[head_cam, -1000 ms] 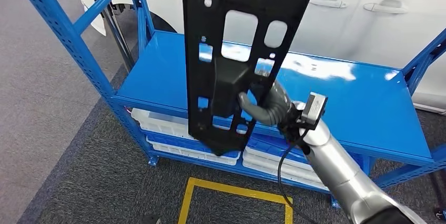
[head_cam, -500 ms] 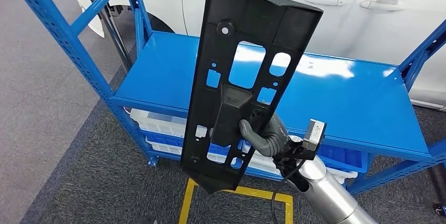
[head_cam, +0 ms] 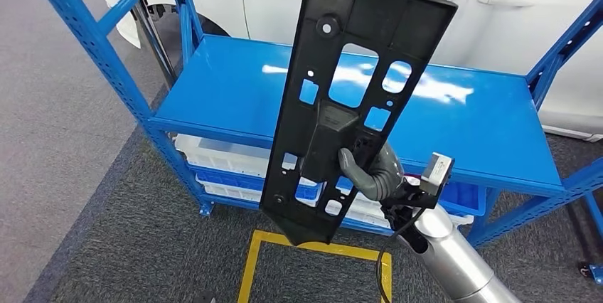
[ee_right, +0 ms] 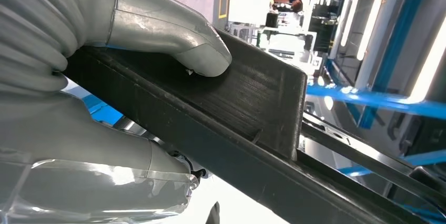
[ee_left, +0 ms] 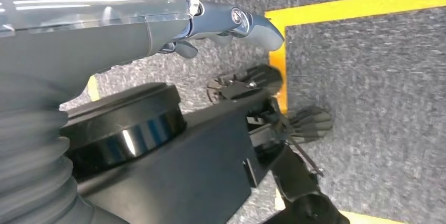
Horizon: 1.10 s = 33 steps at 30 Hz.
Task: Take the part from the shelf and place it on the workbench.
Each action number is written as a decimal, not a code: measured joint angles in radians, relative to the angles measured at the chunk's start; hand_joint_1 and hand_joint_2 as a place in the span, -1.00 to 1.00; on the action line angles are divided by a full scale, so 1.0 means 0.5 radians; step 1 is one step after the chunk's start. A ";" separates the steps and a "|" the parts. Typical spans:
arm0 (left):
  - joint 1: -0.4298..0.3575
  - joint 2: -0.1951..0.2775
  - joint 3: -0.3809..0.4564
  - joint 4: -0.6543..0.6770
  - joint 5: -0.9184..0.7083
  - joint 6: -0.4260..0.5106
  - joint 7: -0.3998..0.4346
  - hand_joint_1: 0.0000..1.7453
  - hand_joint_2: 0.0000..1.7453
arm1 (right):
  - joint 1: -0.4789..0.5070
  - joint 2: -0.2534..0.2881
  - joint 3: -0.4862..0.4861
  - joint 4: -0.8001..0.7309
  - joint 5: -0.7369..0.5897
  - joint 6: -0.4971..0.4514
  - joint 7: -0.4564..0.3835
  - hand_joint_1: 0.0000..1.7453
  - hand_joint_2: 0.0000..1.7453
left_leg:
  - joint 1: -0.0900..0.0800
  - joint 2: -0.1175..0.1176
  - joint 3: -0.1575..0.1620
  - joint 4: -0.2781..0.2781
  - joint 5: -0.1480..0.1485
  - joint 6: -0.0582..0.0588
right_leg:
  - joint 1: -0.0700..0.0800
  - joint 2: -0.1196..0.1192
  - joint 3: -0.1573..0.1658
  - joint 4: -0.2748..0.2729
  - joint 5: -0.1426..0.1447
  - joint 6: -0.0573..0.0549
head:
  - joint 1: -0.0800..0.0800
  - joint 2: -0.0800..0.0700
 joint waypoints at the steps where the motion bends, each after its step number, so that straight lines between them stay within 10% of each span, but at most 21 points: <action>1: 0.003 0.000 0.000 0.000 0.000 0.000 0.002 -1.00 1.00 | 0.003 0.000 -0.004 0.000 0.005 -0.003 0.000 1.00 1.00 | -0.002 0.001 -0.007 -0.004 0.018 0.011 | -0.003 0.001 -0.001 -0.007 0.017 0.012 | 0.000 0.000; 3: 0.002 0.000 0.000 0.000 0.000 0.000 0.005 -1.00 1.00 | 0.009 0.000 -0.014 0.000 0.012 -0.009 0.000 1.00 1.00 | 0.000 0.010 -0.026 -0.018 0.066 0.036 | -0.011 0.004 -0.020 0.016 -0.023 0.032 | 0.000 0.000; 8: 0.002 -0.001 -0.001 0.000 -0.007 -0.007 0.006 -1.00 1.00 | 0.028 0.011 -0.041 0.000 0.029 -0.027 0.003 1.00 1.00 | 0.005 0.022 -0.153 -0.024 0.181 0.061 | -0.025 0.003 -0.128 0.525 -0.404 0.061 | 0.000 0.000; 10: 0.003 -0.001 -0.001 0.000 -0.008 -0.011 0.007 -1.00 1.00 | 0.040 0.011 -0.050 0.000 0.038 -0.029 0.004 1.00 1.00 | 0.006 0.022 -0.215 -0.014 0.220 0.054 | -0.026 0.003 -0.035 0.509 -0.348 0.063 | 0.000 0.000; 13: 0.003 -0.002 -0.002 0.000 -0.008 -0.014 0.008 -1.00 1.00 | 0.043 0.011 -0.057 -0.006 0.050 -0.034 0.005 1.00 1.00 | 0.003 0.022 -0.285 0.007 0.268 0.031 | -0.019 0.000 0.265 0.130 -0.300 0.048 | -0.001 0.000; 15: 0.002 -0.003 -0.002 0.000 -0.008 -0.016 0.008 -1.00 1.00 | 0.041 0.011 -0.062 -0.014 0.060 -0.035 0.006 1.00 1.00 | 0.000 0.022 -0.296 0.007 0.297 0.010 | -0.006 0.002 0.347 -0.006 -0.327 0.024 | -0.002 0.000; 18: 0.003 -0.003 -0.002 0.000 -0.008 -0.017 0.008 -1.00 1.00 | 0.037 0.010 -0.067 -0.017 0.072 -0.035 0.008 1.00 1.00 | 0.005 0.018 -0.312 0.025 0.293 -0.024 | -0.008 -0.005 0.320 -0.024 -0.281 -0.022 | -0.002 0.000; 22: 0.004 -0.003 -0.002 0.000 -0.006 -0.017 0.009 -1.00 1.00 | 0.037 0.007 -0.069 -0.020 0.078 -0.029 0.014 1.00 1.00 | 0.016 0.013 -0.422 0.424 -0.063 -0.055 | -0.006 -0.015 0.215 -0.031 -0.185 -0.062 | -0.002 0.000; 24: 0.005 -0.003 -0.002 0.000 -0.003 -0.017 0.009 -1.00 1.00 | 0.038 0.007 -0.070 -0.019 0.078 -0.024 0.017 1.00 1.00 | 0.018 0.013 -0.418 0.591 -0.092 -0.059 | 0.000 -0.015 0.146 -0.029 -0.133 -0.061 | -0.002 0.000; 27: 0.002 -0.003 -0.002 -0.001 -0.002 -0.017 0.008 -1.00 1.00 | 0.039 0.007 -0.071 -0.020 0.079 -0.023 0.018 1.00 1.00 | 0.016 0.010 -0.178 0.365 0.038 -0.040 | 0.007 -0.012 0.051 -0.021 -0.060 -0.048 | -0.002 0.000; 29: 0.000 -0.003 -0.002 -0.002 -0.002 -0.017 0.006 -1.00 1.00 | 0.037 0.006 -0.073 -0.021 0.079 -0.023 0.018 1.00 1.00 | 0.008 0.005 0.029 0.071 0.006 -0.021 | 0.010 -0.012 0.019 -0.019 -0.018 -0.031 | -0.002 0.000; 33: 0.002 -0.004 -0.002 -0.003 -0.002 -0.017 0.005 -1.00 1.00 | 0.037 0.005 -0.080 -0.020 0.080 -0.023 0.018 1.00 1.00 | -0.001 0.012 0.059 -0.069 0.031 0.020 | -0.004 -0.009 -0.009 -0.030 0.033 0.014 | -0.002 0.000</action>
